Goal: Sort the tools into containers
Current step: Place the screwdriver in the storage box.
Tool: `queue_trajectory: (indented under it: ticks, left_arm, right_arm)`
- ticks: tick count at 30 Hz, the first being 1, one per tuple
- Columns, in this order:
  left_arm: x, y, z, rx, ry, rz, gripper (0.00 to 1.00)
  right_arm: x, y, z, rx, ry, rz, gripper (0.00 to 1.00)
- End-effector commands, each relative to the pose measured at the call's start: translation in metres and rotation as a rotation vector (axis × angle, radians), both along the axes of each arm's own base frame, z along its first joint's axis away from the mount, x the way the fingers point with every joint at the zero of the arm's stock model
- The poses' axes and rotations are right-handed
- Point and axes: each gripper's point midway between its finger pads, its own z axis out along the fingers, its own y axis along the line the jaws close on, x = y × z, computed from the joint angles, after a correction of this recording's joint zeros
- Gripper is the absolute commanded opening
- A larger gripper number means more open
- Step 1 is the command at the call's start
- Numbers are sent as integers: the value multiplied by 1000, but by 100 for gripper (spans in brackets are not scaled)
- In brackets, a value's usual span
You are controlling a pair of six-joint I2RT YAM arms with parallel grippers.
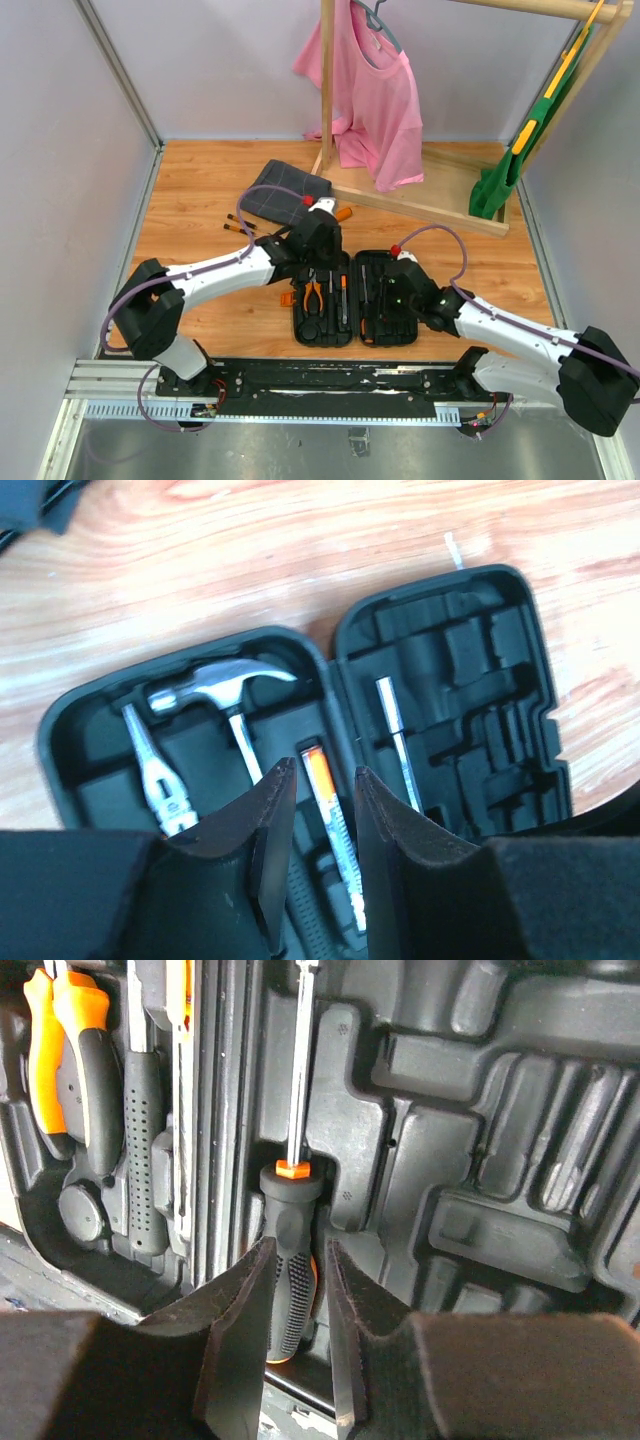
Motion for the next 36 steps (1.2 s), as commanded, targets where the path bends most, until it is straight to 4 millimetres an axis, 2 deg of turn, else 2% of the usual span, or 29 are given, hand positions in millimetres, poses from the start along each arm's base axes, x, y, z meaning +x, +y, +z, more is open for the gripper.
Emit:
queue_trajectory:
  ticks: [1,8,13,19,25,36]
  left_arm:
    - [5,-37,15,-57,-21,-39,35]
    - [5,-71,1,-47,7,-77,33]
    - [2,-83,-9,-37,29,-82,32]
    - [2,-84,-23,-14,54,-68,30]
    - [5,-87,-36,19,76,-51,25]
    - [10,-81,-41,53,72,-10,22]
  right_arm:
    - [-9,-4,-3,7,12,-23,28]
    - [-7,-7,5,32,-13,-48,27]
    - [-5,-8,8,42,-32,-65,27]
    - [-1,-5,16,53,-47,-65,27]
    - [-7,-3,5,58,-7,-56,26]
    - [-15,4,3,85,24,-27,28]
